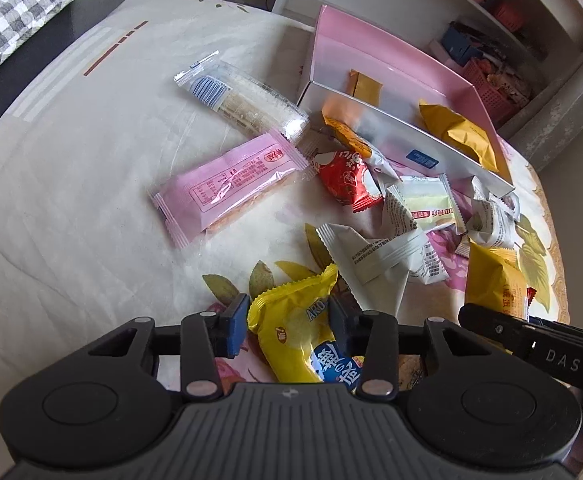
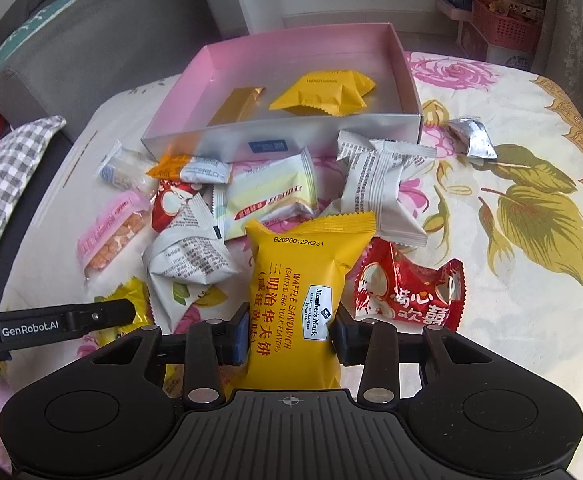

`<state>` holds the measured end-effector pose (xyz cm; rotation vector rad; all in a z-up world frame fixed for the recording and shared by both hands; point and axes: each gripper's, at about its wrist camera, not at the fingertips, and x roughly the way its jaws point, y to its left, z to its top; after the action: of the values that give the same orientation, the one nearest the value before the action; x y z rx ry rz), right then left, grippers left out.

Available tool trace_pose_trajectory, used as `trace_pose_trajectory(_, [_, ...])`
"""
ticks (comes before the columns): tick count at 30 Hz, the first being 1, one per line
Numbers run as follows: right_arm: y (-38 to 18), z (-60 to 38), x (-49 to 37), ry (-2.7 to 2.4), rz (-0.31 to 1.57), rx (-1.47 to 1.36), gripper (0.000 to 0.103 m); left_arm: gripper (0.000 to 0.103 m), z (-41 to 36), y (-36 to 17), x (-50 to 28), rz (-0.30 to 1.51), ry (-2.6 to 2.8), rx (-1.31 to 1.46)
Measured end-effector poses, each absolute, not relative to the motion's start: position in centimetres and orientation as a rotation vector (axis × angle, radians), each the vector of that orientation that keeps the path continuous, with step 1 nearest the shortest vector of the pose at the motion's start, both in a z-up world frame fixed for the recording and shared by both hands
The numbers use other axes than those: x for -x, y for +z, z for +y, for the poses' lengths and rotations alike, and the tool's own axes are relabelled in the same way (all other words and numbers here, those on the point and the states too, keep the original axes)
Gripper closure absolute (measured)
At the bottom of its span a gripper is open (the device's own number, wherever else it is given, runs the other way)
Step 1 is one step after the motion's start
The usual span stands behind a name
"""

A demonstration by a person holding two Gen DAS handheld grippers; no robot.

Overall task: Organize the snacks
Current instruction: 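Carry the chip bag and waffle pack with both grippers over the pink box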

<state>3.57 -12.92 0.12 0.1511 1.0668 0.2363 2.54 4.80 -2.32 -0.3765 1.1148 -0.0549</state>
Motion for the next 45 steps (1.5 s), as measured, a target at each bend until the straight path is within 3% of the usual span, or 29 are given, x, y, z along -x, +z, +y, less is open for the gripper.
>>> trace_pose_trajectory(21, [4.4, -15.1, -5.2, 0.254, 0.951, -0.299, 0.064, 0.071, 6.5, 1.6, -3.4, 0.995, -0.11, 0.451])
trace_pose_trajectory(33, [6.3, -15.2, -12.6, 0.227, 0.87, -0.362, 0.064, 0.07, 4.8, 3.4, -10.4, 0.937, -0.112, 0.382])
trace_pose_trajectory(45, [2.8, -13.4, -20.0, 0.263, 0.856, -0.431, 0.064, 0.07, 2.6, 2.3, -18.3, 0.909, -0.139, 0.296])
